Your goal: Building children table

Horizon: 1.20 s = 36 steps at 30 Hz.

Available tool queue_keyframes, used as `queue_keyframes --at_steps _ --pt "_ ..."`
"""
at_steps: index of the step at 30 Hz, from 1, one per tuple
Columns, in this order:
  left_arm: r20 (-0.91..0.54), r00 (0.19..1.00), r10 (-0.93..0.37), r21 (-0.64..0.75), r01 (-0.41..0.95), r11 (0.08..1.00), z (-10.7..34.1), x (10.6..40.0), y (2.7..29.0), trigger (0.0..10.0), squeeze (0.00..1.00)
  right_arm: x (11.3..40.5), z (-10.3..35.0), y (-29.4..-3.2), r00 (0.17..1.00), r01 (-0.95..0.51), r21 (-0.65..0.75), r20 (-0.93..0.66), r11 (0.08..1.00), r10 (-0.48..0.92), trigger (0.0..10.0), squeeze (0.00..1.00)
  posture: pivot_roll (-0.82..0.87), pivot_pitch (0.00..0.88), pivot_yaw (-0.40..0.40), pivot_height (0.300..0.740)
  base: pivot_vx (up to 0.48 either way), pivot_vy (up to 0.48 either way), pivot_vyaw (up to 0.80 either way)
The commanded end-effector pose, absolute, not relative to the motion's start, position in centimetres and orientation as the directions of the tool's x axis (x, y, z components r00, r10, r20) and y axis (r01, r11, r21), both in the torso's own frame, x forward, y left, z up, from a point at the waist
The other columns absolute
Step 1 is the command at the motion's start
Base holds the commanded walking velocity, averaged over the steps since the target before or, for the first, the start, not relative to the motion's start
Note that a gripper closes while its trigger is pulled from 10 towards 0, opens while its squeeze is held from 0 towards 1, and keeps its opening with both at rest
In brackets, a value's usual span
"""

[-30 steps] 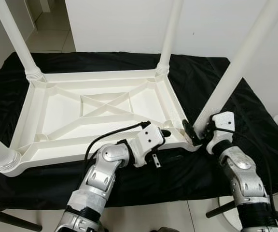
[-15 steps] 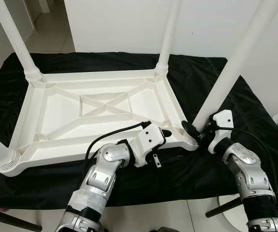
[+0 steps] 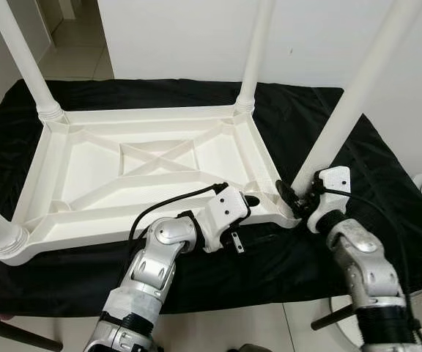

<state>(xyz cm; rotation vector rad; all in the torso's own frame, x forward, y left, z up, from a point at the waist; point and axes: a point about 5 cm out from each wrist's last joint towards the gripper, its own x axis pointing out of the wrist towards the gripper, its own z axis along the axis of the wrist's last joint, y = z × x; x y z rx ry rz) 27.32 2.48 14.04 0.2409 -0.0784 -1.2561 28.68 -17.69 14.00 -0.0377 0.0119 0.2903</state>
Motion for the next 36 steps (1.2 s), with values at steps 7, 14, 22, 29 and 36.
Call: queue_keyframes --at_steps 7,14,22,29,36 --pt "-0.041 0.478 -0.878 0.235 0.858 0.456 14.2 28.2 2.6 10.0 0.00 27.5 13.0 -15.6 0.998 0.018 0.002 -0.054 1.000 -0.018 10.0 0.00 -0.02 0.000 -0.040 0.740 0.000 0.000 0.00" --pt "-0.043 0.478 -0.877 0.231 0.859 0.457 14.2 28.2 2.6 10.0 0.00 26.4 12.9 -13.0 0.977 0.204 0.082 -0.076 0.976 -0.198 10.0 0.00 -0.02 0.000 -0.035 0.740 0.000 0.000 0.00" --pt "-0.047 0.473 -0.880 0.230 0.862 0.452 14.1 28.2 2.6 10.0 0.00 26.1 13.5 -14.7 0.971 0.236 0.076 -0.052 0.969 -0.233 10.0 1.00 -0.02 0.000 -0.039 0.740 0.000 0.000 0.00" --pt "-0.043 0.477 -0.878 0.231 0.859 0.456 14.2 28.3 2.5 10.0 0.00 25.9 13.5 -15.3 0.983 0.184 0.111 -0.039 0.977 -0.181 10.0 0.00 -0.02 0.000 -0.044 0.740 0.000 0.000 0.00" --pt "-0.041 0.477 -0.878 0.232 0.859 0.456 14.2 28.3 2.5 10.0 0.00 25.6 13.1 -16.2 1.000 0.025 0.067 -0.017 0.997 -0.023 10.0 0.00 -0.03 0.000 -0.044 0.740 0.000 0.000 0.00"
